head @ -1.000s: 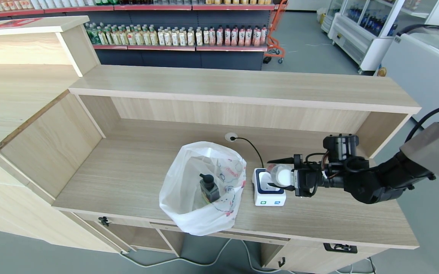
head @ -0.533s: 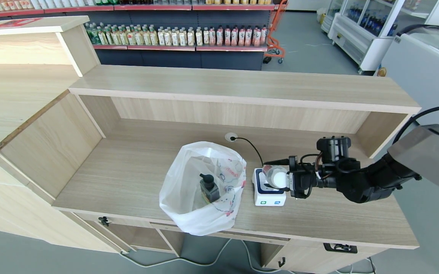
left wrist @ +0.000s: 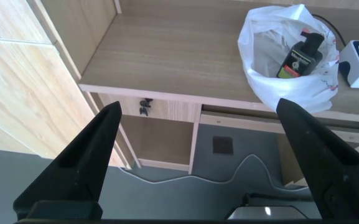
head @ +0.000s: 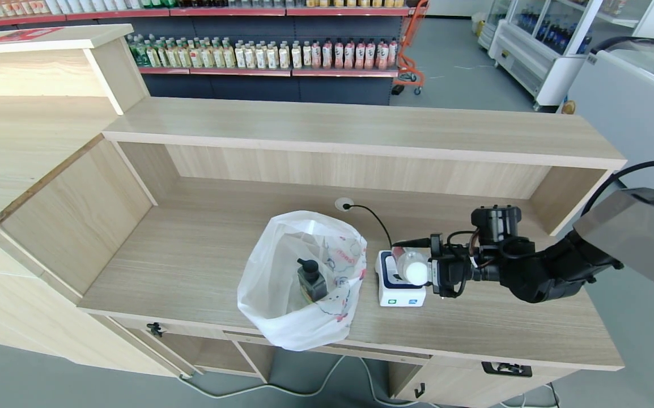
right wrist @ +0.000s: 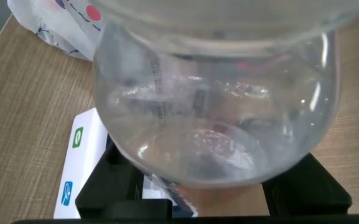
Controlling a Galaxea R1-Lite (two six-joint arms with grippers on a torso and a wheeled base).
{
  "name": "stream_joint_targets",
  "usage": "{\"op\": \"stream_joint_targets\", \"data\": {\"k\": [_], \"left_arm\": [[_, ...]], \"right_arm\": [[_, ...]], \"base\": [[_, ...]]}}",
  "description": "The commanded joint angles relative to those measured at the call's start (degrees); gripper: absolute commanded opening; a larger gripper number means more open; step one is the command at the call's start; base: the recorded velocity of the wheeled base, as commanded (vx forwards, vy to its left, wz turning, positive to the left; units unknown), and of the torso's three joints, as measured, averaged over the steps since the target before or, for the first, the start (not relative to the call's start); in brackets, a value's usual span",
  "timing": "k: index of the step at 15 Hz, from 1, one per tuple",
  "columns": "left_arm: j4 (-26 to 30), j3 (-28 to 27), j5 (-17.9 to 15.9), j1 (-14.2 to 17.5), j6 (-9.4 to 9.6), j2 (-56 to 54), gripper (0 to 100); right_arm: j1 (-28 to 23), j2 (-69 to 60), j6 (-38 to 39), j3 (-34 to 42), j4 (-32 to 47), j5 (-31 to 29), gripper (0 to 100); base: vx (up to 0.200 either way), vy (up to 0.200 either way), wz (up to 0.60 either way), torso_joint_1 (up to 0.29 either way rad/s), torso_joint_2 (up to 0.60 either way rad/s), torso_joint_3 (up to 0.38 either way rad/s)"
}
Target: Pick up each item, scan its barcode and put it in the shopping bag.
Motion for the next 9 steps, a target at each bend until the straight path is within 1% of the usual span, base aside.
{"op": "stream_joint_targets", "data": {"k": [1, 9], "left_arm": [[0.0, 0.0, 0.0, 0.0, -0.02, -0.02, 100], [0.0, 0.0, 0.0, 0.0, -0.02, -0.02, 100]], "right_arm": [[-0.16, 0.36, 0.01, -0.04, 0.17, -0.15, 0], [-0.16, 0.62, 0.01, -0.48, 0.17, -0.15, 0]], "base": [[0.0, 0.0, 0.0, 0.0, 0.0, 0.0], [0.0, 0.0, 0.0, 0.0, 0.0, 0.0]]}}
